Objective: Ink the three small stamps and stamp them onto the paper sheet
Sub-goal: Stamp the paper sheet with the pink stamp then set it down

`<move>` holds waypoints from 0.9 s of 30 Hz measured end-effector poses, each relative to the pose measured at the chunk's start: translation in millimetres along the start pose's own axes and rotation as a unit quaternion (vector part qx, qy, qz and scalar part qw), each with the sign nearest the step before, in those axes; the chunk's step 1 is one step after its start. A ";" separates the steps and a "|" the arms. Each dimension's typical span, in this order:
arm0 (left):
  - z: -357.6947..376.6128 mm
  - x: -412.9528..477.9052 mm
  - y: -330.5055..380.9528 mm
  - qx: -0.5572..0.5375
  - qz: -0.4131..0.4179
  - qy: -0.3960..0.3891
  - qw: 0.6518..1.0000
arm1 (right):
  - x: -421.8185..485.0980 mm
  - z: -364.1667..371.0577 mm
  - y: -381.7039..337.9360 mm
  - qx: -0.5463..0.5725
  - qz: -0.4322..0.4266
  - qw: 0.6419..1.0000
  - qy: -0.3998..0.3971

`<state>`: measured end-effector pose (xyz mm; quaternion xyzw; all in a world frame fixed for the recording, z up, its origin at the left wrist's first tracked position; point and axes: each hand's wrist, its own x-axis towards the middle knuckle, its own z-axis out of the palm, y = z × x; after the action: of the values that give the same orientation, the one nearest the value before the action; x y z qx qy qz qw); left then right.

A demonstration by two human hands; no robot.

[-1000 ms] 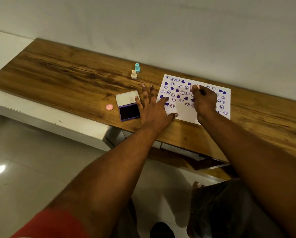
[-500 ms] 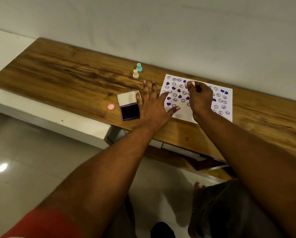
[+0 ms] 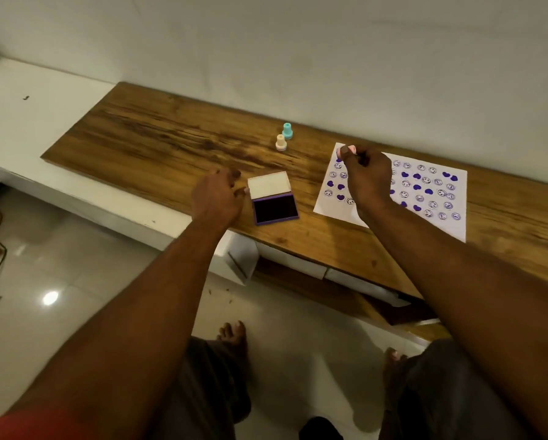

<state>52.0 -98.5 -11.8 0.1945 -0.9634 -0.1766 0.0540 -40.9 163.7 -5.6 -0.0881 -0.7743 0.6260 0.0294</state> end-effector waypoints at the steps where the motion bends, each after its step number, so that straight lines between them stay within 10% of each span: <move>1: -2.0 -0.4 -7.1 -0.009 -0.009 -0.015 1.000 | -3.0 6.2 -1.9 -0.001 -0.013 1.000 -0.007; 19: 6.0 -7.5 -13.1 0.014 0.018 0.003 1.000 | -25.4 41.7 -8.4 -0.056 -0.085 0.989 -0.104; 27: 5.8 -7.6 19.4 -0.170 0.106 0.070 0.977 | -37.5 47.2 -16.5 -0.060 -0.138 0.963 -0.222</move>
<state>51.0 -76.9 -10.4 0.0913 -0.9282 -0.3173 0.1719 -13.1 108.4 2.7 0.1595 -0.8019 0.5724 -0.0625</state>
